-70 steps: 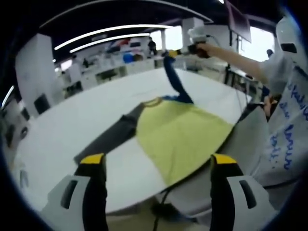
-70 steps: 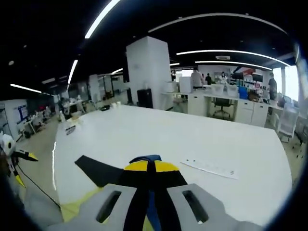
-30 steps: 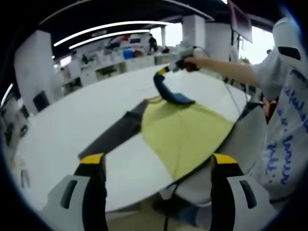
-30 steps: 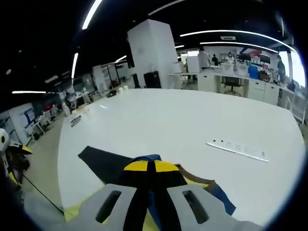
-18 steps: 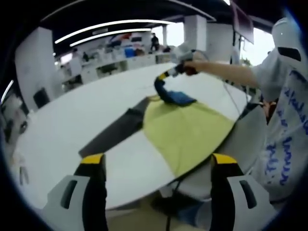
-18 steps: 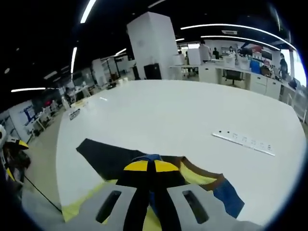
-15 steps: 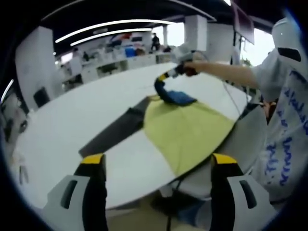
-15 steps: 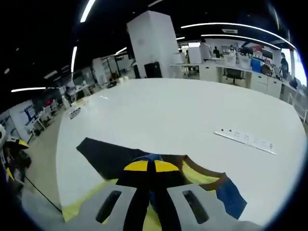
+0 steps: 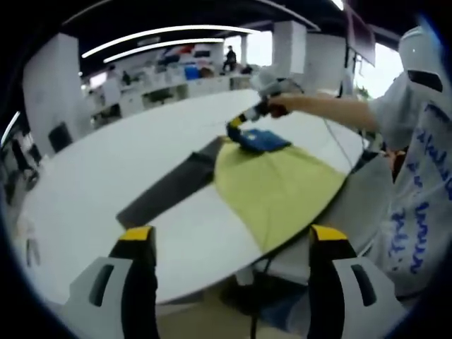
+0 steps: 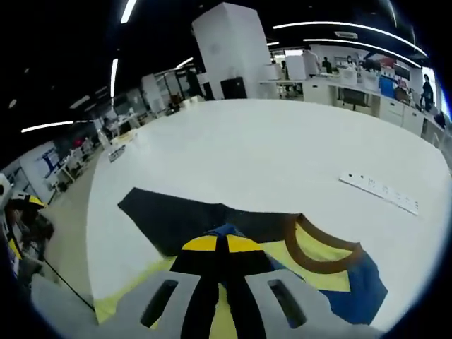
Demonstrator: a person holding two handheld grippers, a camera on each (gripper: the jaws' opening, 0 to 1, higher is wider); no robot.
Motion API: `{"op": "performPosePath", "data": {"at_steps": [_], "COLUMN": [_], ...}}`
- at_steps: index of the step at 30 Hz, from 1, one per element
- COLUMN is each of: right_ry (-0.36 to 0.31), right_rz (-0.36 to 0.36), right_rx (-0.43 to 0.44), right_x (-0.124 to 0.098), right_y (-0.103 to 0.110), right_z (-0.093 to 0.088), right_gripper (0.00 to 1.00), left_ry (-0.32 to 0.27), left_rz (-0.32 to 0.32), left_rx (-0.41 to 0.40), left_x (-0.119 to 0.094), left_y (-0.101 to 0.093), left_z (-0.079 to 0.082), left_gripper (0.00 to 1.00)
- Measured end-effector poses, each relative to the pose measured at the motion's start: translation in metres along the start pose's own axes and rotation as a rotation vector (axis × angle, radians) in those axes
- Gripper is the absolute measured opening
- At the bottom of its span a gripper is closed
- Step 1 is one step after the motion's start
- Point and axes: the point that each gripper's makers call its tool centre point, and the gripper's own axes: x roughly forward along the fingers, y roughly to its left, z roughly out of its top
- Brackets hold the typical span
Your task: Fold the garment on the visible template until the final outline fits inside the template.
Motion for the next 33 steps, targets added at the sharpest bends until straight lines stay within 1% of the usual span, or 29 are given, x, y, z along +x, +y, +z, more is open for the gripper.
{"op": "performPosePath", "data": {"at_steps": [4, 7, 10, 15, 20, 24, 26, 33], "right_ry": [0.027, 0.042, 0.067, 0.084, 0.104, 0.139, 0.14, 0.118], "right_rz": [0.013, 0.018, 0.009, 0.021, 0.018, 0.023, 0.029, 0.052], "right_rx": [0.0, -0.002, -0.037, -0.029, -0.026, -0.064, -0.071, -0.083], "right_x": [0.012, 0.018, 0.025, 0.034, 0.045, 0.048, 0.049, 0.048], "right_y": [0.006, 0.011, 0.012, 0.018, 0.017, 0.023, 0.025, 0.03], "right_z": [-0.009, -0.012, -0.018, -0.025, -0.032, -0.042, -0.045, -0.043], "right_gripper": [0.02, 0.02, 0.02, 0.02, 0.02, 0.02, 0.02, 0.02], "left_ry": [-0.001, 0.002, -0.005, 0.003, 0.005, 0.006, 0.009, 0.012], "left_rz": [0.0, 0.002, -0.013, -0.012, -0.008, -0.006, -0.008, -0.021], "left_rx": [-0.003, -0.005, -0.011, -0.019, -0.027, -0.031, -0.031, -0.024], "left_x": [-0.001, -0.002, -0.002, -0.002, -0.002, -0.002, -0.001, 0.003], "left_y": [0.004, 0.007, 0.006, 0.009, 0.014, 0.017, 0.018, 0.019], "left_z": [0.0, -0.002, -0.002, -0.006, -0.009, -0.01, -0.01, -0.009], "left_gripper": [0.85, 0.85, 0.85, 0.85, 0.84, 0.84, 0.84, 0.84]}}
